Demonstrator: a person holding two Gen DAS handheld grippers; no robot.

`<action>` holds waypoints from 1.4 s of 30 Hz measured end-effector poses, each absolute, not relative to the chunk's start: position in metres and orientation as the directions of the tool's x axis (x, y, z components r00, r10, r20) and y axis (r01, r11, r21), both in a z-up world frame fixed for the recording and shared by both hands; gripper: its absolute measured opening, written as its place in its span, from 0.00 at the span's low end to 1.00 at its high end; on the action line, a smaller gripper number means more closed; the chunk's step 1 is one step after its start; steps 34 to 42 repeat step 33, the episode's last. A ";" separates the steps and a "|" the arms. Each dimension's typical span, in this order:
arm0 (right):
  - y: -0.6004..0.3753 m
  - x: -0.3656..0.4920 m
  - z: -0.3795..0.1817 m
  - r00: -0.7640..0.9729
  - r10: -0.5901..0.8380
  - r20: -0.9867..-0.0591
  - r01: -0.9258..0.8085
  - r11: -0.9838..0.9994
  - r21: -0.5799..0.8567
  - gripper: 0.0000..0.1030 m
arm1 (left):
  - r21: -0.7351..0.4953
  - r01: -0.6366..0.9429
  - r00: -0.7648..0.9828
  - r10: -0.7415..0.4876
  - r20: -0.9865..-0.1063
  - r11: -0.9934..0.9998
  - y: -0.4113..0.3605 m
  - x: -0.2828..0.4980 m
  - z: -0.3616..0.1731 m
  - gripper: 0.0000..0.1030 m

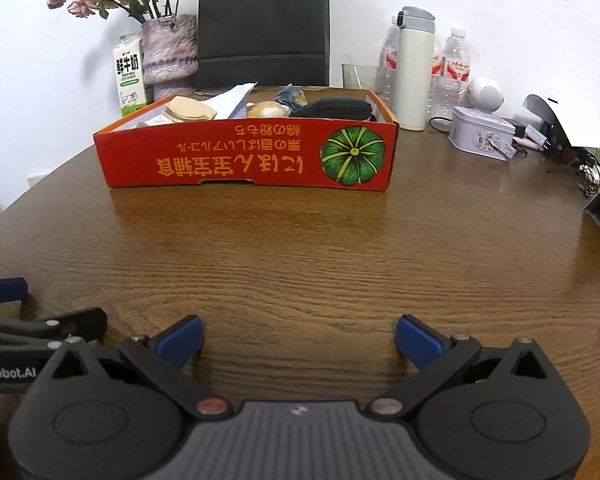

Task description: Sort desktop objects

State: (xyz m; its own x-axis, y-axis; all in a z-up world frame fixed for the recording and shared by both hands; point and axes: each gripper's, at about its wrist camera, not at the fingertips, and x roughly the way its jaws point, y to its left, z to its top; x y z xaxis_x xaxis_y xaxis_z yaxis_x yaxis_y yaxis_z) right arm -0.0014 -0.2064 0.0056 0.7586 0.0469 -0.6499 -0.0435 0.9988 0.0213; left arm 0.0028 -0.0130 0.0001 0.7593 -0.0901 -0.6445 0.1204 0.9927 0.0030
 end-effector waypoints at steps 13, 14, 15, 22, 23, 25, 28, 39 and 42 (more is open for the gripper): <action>-0.205 0.001 0.006 0.758 0.046 -0.651 -0.043 0.999 0.020 1.00 | 0.005 0.072 0.762 -0.051 -0.646 0.997 -0.014 0.005 0.001 1.00; -0.206 0.000 0.006 0.758 0.047 -0.651 -0.045 0.999 0.020 1.00 | 0.008 0.071 0.762 -0.049 -0.646 0.997 -0.015 0.005 0.001 1.00; -0.206 0.000 0.006 0.758 0.048 -0.650 -0.045 0.999 0.021 1.00 | 0.008 0.070 0.762 -0.048 -0.646 0.998 -0.015 0.004 0.000 1.00; -0.205 0.003 0.006 0.758 0.044 -0.651 -0.041 0.999 0.021 1.00 | 0.004 0.071 0.762 -0.052 -0.645 0.997 -0.013 0.004 0.000 1.00; -0.204 0.003 0.006 0.758 0.044 -0.651 -0.041 0.999 0.021 1.00 | 0.004 0.071 0.762 -0.052 -0.645 0.997 -0.013 0.004 0.000 1.00; -0.204 0.003 0.006 0.758 0.044 -0.651 -0.040 0.999 0.020 1.00 | 0.004 0.070 0.762 -0.051 -0.646 0.998 -0.013 0.004 0.000 1.00; -0.204 0.003 0.006 0.758 0.043 -0.651 -0.040 0.999 0.020 1.00 | 0.004 0.070 0.762 -0.051 -0.646 0.998 -0.013 0.004 0.000 1.00; -0.204 0.003 0.006 0.758 0.043 -0.651 -0.040 0.999 0.020 1.00 | 0.006 0.070 0.762 -0.050 -0.646 0.998 -0.013 0.004 0.000 1.00; -0.204 0.003 0.006 0.758 0.043 -0.651 -0.040 0.999 0.020 1.00 | 0.006 0.070 0.762 -0.050 -0.646 0.998 -0.013 0.004 0.000 1.00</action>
